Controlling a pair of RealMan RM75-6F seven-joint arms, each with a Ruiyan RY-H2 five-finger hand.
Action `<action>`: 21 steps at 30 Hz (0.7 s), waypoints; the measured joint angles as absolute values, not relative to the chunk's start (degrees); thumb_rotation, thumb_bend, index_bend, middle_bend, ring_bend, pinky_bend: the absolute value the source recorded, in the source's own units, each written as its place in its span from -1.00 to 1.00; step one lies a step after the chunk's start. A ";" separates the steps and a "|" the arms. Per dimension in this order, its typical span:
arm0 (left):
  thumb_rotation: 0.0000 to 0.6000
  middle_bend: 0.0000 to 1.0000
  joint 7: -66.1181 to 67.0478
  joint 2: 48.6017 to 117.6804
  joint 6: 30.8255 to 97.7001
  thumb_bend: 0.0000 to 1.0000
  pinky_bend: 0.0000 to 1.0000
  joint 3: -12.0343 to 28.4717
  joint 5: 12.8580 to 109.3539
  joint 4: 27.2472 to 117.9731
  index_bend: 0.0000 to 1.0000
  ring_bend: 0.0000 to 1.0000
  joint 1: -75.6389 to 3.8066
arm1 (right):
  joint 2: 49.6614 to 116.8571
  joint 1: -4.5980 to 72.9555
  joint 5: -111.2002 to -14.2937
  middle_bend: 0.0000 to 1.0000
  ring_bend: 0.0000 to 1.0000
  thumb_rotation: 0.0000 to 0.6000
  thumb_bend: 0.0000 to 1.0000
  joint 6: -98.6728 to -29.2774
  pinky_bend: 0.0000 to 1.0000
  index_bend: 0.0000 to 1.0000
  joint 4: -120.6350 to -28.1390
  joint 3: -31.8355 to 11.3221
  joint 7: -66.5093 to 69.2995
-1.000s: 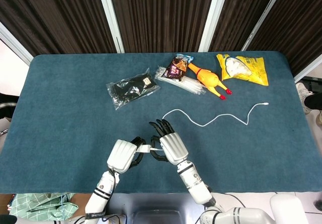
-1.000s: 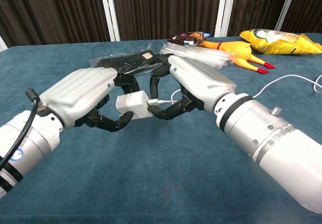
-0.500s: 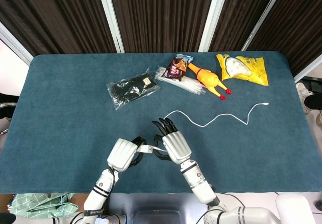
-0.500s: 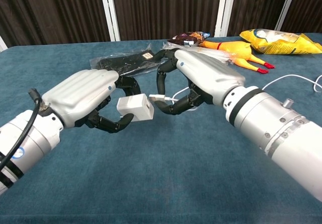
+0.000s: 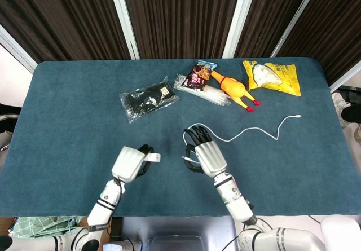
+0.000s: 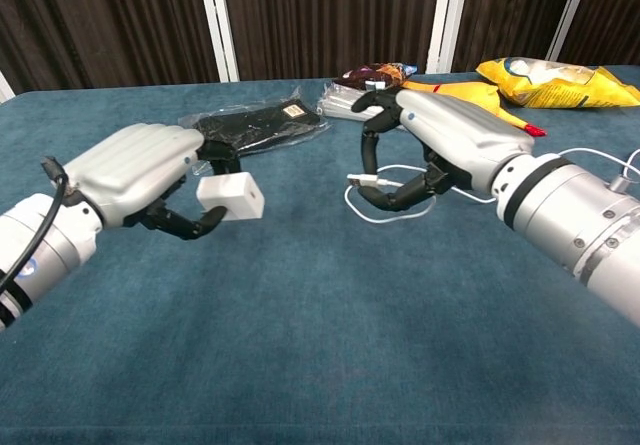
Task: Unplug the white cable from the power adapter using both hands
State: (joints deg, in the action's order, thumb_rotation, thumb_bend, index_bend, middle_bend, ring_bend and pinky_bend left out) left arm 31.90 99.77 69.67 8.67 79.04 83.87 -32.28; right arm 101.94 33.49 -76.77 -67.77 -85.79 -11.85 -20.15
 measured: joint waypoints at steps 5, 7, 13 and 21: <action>1.00 0.58 29.37 98.57 67.60 0.19 1.00 9.45 76.67 77.48 0.41 0.91 -32.51 | 102.00 33.32 -75.87 -0.54 -1.00 1.00 0.17 -66.96 -1.00 0.80 -79.53 -11.84 -17.71; 1.00 0.55 27.98 98.39 66.68 0.18 1.00 9.60 75.76 74.78 0.39 0.90 -32.57 | 102.42 33.33 -75.35 -0.54 -1.00 1.00 0.17 -66.32 -1.00 0.80 -76.42 -11.72 -17.02; 1.00 0.20 26.14 98.43 64.60 0.11 0.88 9.14 74.65 69.91 0.12 0.70 -32.91 | 105.02 33.63 -73.66 -0.54 -1.00 1.00 0.17 -64.29 -1.00 0.65 -66.38 -11.95 -12.94; 1.00 -0.32 31.44 98.18 62.91 0.01 0.64 9.21 69.80 70.78 -0.35 0.18 -32.79 | 103.64 33.64 -74.29 -0.69 -1.00 1.00 -0.04 -63.19 -1.00 -0.21 -65.83 -11.55 -9.28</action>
State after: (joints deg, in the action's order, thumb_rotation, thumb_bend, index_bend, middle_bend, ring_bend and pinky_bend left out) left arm 31.44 98.18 62.91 9.21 69.80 70.78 -32.79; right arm 103.64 33.64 -74.29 -63.19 -65.83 -11.55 -9.28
